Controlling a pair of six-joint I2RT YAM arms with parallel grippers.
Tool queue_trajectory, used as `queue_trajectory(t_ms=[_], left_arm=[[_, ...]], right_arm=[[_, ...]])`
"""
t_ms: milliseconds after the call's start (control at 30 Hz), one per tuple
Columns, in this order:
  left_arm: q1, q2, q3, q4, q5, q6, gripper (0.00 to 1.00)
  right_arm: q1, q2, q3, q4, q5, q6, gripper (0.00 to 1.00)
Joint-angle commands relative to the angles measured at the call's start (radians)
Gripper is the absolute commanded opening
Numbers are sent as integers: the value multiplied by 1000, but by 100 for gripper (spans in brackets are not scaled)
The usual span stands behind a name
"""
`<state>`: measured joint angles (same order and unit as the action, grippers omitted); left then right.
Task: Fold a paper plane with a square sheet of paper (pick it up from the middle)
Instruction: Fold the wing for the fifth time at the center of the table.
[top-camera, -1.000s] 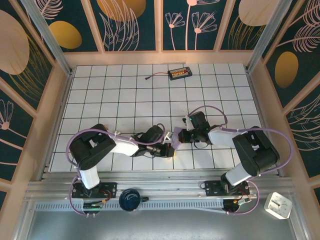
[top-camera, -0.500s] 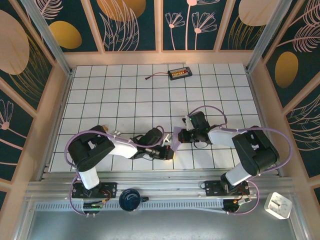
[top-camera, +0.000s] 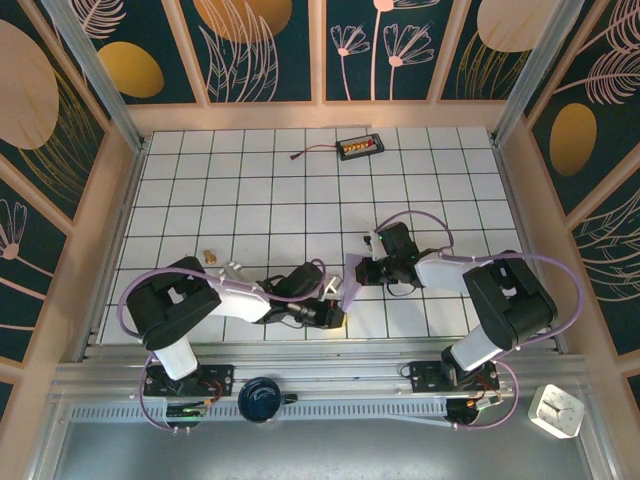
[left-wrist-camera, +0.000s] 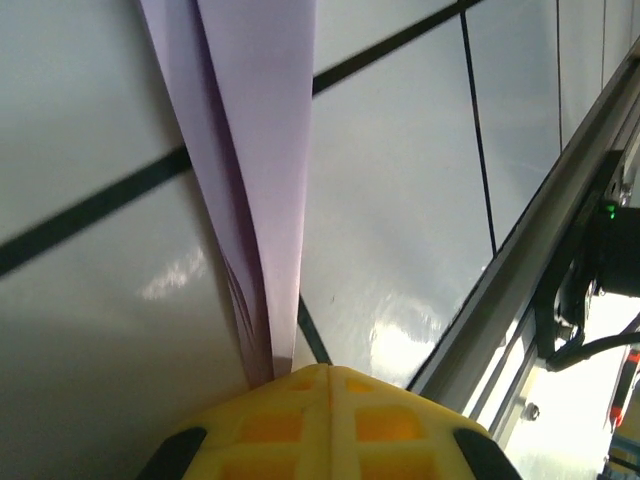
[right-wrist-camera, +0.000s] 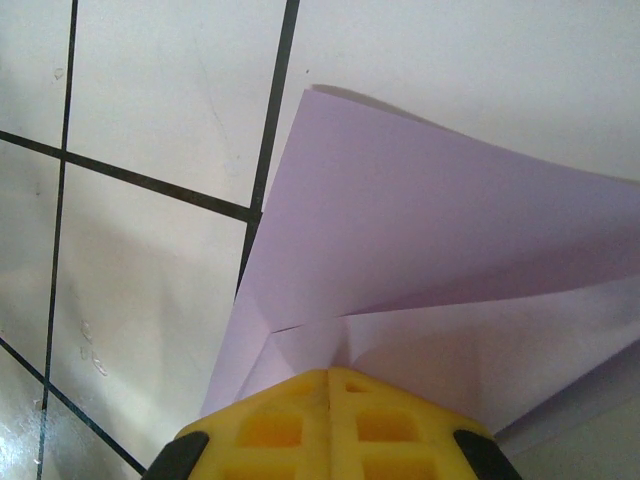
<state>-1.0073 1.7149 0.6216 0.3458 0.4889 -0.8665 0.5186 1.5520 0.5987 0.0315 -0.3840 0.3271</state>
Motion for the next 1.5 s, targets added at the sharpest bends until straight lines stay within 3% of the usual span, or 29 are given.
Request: queue_trajectory(t_ms=[0, 167, 467, 967, 1167, 1467], left_arm=[[-5, -73, 2, -29, 3, -6, 0], [-4, -89, 51, 26, -43, -15, 2], [9, 78, 190, -100, -81, 67, 1], [58, 105, 176, -58, -26, 82, 0], [58, 149, 233, -114, -56, 117, 0], [60, 143, 178, -116, -60, 102, 0]], right_arm=[[-9, 55, -19, -68, 83, -5, 0], [-9, 54, -19, -67, 83, -5, 0], [-9, 55, -17, -66, 82, -6, 0], [-9, 60, -14, -68, 83, -7, 0], [-9, 56, -17, -69, 82, -4, 0], [-9, 60, -16, -69, 80, -5, 0]])
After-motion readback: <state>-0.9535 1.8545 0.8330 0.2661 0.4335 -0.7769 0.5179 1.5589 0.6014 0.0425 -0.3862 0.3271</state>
